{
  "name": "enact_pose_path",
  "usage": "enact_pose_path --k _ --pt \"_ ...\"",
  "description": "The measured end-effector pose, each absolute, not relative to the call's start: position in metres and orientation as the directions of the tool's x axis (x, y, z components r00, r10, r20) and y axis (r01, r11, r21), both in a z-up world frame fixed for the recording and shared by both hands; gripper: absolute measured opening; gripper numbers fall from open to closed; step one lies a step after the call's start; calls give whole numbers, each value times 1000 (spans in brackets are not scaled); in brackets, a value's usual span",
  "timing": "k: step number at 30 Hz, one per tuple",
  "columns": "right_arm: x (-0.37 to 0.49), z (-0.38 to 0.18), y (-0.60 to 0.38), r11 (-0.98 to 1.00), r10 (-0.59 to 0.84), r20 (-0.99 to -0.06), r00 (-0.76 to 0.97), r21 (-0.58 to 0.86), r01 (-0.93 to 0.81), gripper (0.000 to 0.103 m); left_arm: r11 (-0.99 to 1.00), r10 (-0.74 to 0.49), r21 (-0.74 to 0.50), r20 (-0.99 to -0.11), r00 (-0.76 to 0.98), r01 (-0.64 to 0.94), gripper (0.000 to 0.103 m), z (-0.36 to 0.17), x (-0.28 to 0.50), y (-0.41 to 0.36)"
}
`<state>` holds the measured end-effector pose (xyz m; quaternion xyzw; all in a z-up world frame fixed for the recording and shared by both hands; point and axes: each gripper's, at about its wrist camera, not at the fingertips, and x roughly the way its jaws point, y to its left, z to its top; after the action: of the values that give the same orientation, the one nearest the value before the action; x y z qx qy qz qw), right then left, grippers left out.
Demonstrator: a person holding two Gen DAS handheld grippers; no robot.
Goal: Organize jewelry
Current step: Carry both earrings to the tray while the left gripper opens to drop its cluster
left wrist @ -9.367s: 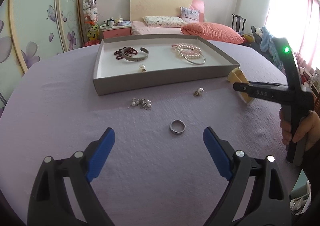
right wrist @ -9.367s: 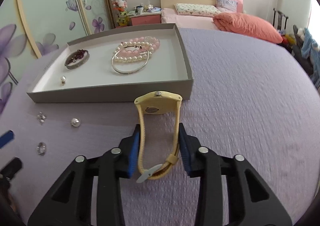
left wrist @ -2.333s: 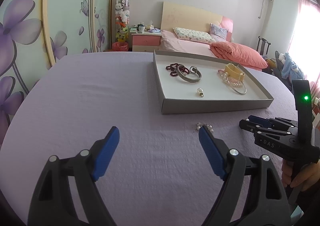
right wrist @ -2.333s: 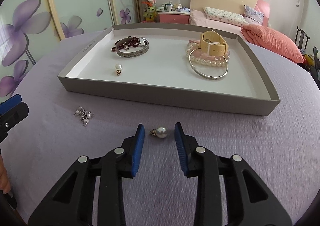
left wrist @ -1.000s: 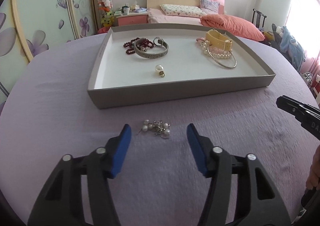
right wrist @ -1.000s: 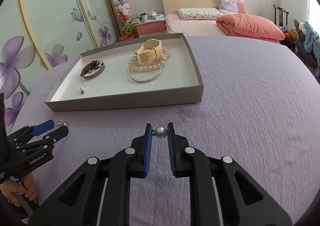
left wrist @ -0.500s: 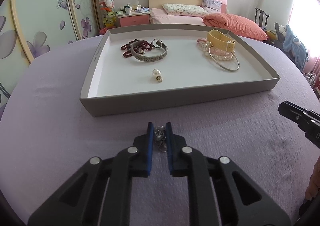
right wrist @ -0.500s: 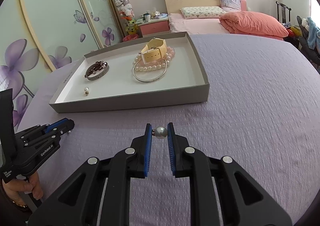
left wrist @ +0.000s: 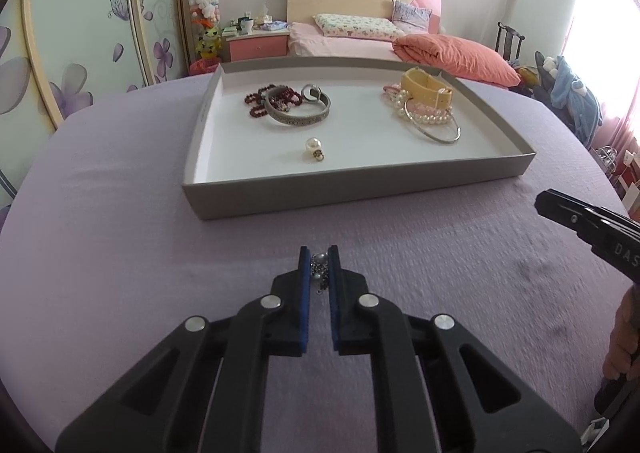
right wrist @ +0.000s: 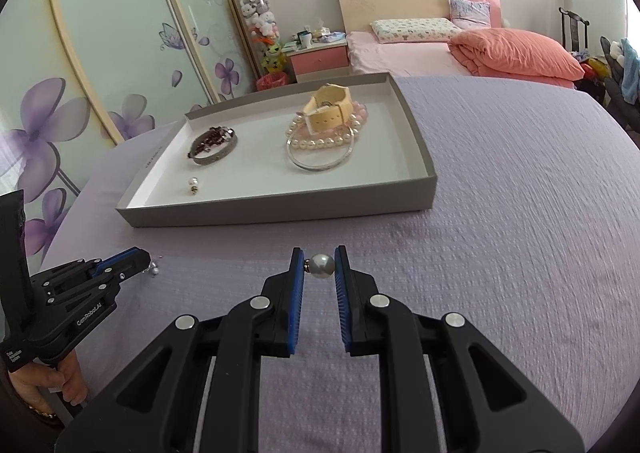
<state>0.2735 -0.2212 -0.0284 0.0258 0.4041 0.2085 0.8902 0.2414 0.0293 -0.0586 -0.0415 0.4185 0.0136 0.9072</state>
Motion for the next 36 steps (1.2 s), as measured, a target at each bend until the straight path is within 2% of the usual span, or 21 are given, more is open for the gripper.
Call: enact_pose_path --k 20,29,36 --pt "263 25 -205 890 439 -612 658 195 -413 16 994 -45 -104 -632 774 -27 8 22 219 33" --pt "271 32 -204 895 429 -593 681 177 -410 16 993 -48 -112 -618 785 -28 8 33 227 35" --pt "290 56 -202 900 426 -540 726 166 -404 16 993 -45 -117 -594 803 -31 8 54 248 39"
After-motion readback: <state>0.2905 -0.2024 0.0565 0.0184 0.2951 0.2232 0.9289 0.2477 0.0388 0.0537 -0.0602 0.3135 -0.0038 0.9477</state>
